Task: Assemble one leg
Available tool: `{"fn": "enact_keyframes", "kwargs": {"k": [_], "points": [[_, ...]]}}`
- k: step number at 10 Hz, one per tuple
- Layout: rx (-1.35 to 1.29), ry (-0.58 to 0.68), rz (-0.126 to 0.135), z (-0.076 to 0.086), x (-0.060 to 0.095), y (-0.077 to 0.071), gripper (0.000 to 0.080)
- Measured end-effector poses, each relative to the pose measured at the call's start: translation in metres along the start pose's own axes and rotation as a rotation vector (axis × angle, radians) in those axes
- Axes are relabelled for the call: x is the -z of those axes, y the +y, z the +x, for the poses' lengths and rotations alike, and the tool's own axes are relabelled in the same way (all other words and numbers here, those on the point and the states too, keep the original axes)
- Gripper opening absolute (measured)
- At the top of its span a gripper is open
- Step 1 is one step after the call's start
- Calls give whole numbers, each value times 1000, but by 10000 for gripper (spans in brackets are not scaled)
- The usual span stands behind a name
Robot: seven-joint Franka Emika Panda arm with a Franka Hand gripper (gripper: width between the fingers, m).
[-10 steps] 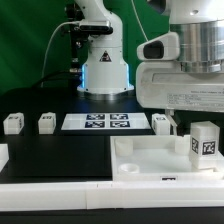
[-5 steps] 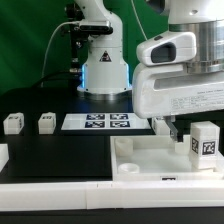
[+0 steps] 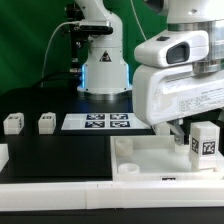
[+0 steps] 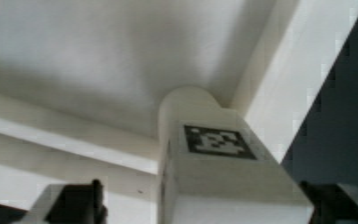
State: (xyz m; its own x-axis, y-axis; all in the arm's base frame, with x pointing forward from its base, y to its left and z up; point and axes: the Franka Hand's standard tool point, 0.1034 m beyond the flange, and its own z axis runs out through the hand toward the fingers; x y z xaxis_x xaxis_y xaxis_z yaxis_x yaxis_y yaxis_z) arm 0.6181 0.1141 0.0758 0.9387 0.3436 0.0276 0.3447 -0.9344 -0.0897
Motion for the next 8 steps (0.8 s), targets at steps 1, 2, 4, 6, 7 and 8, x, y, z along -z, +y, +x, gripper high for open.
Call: {"fn": "enact_keyframes", "kwargs": {"k": [1,2,4,6,7,8], "points": [[0,0,0,0,0,0,370],[0,0,0,0,0,0,291],[-21,0,0,0,0,0,291],[-38,0,0,0,0,0,291],[-140,1,3,0,0,0,292],[-282,0,3,0,0,0,292]]}}
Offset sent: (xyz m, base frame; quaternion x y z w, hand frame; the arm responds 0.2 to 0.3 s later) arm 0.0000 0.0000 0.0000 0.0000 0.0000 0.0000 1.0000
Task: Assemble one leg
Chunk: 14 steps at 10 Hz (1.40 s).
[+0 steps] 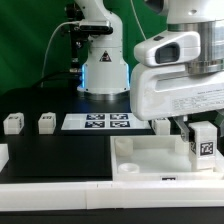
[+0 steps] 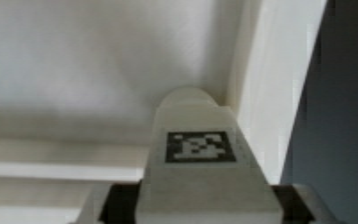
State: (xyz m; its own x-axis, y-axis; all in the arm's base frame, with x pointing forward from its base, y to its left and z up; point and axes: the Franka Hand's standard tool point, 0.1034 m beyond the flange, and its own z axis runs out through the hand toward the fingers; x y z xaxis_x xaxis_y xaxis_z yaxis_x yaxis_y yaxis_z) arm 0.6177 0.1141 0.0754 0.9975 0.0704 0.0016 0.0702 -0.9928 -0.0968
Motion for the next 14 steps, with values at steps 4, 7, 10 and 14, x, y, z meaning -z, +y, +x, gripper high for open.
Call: {"fn": "enact_keyframes", "kwargs": {"k": [4,7,10,14], "points": [[-543,22,-2,0,-1,-1,293],[-939,24,-1,0,-1,-2,293],[-1317,21,11,0,-2,-3,294],[-1611,14,21,0,-2,-3,294]]}}
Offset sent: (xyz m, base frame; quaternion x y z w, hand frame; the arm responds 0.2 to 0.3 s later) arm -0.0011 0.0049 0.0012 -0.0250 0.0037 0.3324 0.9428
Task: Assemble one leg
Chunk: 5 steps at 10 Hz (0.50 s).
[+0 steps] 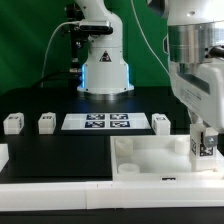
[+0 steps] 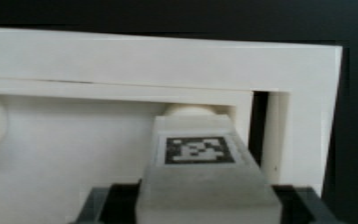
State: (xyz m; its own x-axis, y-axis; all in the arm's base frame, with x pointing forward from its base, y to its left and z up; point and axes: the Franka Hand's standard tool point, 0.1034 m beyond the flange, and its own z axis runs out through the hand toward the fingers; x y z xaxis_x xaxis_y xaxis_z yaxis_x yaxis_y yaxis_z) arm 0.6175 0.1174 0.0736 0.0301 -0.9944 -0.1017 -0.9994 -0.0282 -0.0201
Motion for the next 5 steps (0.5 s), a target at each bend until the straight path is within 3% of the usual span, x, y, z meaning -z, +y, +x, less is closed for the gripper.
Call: {"fn": "enact_keyframes", "kwargs": {"k": [1,2,3,4,5], "points": [[26,0,0,0,0,0,376],[83,0,0,0,0,0,513],[90,0,0,-1,0,0,513],[126,1,0,-1,0,0,621],[246,1,0,-1,0,0,642]]}}
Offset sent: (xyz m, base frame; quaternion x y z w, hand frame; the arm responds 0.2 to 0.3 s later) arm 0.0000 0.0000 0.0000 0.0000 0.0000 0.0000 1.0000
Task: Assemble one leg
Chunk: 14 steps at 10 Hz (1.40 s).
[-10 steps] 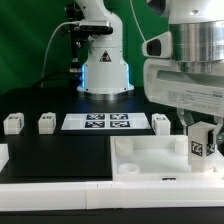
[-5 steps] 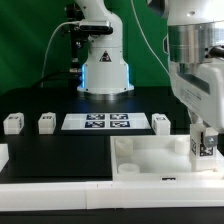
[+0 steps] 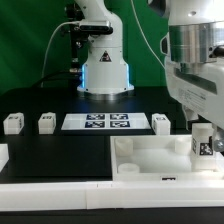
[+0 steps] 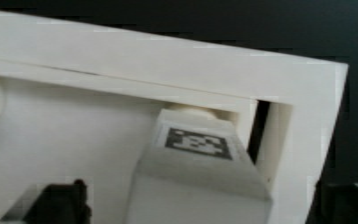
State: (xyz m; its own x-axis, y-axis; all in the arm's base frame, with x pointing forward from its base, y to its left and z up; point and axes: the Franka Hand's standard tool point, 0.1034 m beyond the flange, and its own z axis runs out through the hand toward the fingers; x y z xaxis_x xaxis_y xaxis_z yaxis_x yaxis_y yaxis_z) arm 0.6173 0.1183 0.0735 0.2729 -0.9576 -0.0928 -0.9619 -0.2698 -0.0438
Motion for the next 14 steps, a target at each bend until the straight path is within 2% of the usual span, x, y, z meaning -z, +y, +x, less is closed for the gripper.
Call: {"fn": "enact_keyframes", "kwargs": {"k": [4,9,11,14], "points": [[557,4,-1,11,1,1,649],[1119,6,-3,14,1,1,649],[1348,13,-13,15,1,1,649],[1451,22,-19,10,1,0,649]]}}
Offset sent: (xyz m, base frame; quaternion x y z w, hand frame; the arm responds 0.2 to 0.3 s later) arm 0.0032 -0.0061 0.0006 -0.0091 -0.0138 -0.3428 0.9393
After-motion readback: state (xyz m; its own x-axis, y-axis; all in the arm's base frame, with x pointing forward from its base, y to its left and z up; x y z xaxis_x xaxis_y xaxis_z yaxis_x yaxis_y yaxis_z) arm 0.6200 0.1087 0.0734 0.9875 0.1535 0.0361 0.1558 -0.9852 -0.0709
